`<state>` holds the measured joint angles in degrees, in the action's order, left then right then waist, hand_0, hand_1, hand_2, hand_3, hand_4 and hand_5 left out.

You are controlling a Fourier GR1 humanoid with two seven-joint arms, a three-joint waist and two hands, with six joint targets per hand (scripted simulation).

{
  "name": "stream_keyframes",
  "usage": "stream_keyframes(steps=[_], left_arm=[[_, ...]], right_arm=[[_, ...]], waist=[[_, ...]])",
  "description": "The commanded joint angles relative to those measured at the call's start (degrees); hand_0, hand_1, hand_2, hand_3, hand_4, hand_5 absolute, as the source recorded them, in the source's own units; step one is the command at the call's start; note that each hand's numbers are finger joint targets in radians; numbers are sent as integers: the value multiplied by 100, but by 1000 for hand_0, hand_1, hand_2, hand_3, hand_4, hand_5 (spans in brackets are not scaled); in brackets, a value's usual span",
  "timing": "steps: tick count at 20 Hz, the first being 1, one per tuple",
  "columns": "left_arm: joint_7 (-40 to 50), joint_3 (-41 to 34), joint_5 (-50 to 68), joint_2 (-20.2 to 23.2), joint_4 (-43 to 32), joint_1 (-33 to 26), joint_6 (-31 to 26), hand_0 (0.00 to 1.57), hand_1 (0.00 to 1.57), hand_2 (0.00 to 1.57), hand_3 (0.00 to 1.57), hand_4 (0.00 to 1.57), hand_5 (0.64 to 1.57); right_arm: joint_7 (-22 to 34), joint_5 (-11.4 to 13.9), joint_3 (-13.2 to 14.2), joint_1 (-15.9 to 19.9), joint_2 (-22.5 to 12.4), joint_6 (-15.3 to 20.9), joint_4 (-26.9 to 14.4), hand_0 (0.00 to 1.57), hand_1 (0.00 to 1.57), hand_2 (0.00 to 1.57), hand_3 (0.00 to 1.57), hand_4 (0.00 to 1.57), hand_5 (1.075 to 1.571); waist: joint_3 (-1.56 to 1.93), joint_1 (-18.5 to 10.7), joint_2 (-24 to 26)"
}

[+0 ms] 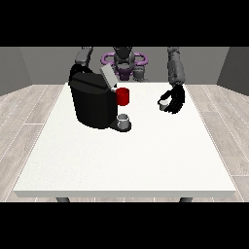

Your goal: Insert the coffee pod into the coffee machine and close the lid

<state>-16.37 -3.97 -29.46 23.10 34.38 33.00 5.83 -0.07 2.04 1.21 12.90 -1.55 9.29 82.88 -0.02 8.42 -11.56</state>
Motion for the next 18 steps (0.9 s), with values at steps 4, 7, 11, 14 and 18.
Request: stream_keyframes(steps=[4, 7, 11, 14, 18], left_arm=[[-90, 259, -542, 9, -300, -35, 376, 930, 930, 1040, 820, 281, 1571], [-440, -94, -427, 359, -658, 170, 513, 1028, 1028, 1112, 890, 287, 1571], [-354, 115, -554, 327, -344, 426, 74, 1266, 1266, 1399, 1363, 507, 1571], [-650, 128, -444, 292, -212, 586, -300, 1468, 1468, 1468, 1414, 607, 1571], [-410, 157, -424, 175, 55, 885, -573, 1388, 1388, 1408, 1353, 583, 1571]], right_arm=[[-163, -156, 76, -97, -36, -159, -48, 0, 0, 0, 0, 513, 1571], [-144, -91, -128, -152, 56, -137, 394, 0, 0, 0, 0, 505, 1571], [-166, -223, 160, -42, 35, -67, -155, 0, 0, 0, 0, 535, 1571], [-256, -434, 386, 56, -207, -336, -332, 0, 0, 0, 0, 429, 1571], [-254, -329, 409, 83, -138, -154, -695, 0, 0, 0, 0, 430, 1571]], waist=[[2, 34, 20], [-2, 258, -289], [2, -35, 41], [3, -15, 52], [3, -124, 353]])
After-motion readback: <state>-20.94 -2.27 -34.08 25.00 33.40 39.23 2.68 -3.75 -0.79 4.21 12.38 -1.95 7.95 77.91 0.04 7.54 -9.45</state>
